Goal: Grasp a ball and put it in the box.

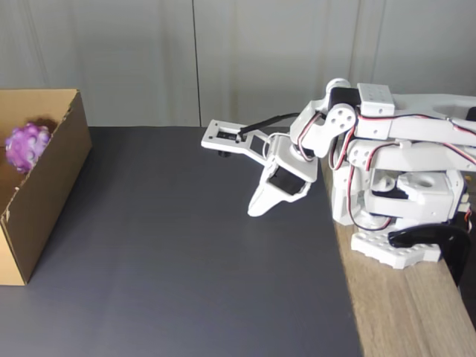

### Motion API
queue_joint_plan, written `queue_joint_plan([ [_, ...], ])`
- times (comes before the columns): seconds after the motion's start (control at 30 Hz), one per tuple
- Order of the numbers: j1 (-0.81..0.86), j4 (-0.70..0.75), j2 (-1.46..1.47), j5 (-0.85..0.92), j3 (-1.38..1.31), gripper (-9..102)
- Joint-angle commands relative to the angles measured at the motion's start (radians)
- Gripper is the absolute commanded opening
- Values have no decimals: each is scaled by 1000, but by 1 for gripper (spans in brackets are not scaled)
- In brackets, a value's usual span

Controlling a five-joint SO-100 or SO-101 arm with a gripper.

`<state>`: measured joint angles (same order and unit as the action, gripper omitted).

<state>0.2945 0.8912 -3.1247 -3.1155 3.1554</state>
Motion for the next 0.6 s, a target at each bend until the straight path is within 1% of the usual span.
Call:
queue_joint_plan([
  [0.0, -11, 29, -8, 5, -8, 3],
  [0.4, -41, 72, -8, -34, -8, 3],
  [0.57, -40, 120, -8, -34, -8, 3],
])
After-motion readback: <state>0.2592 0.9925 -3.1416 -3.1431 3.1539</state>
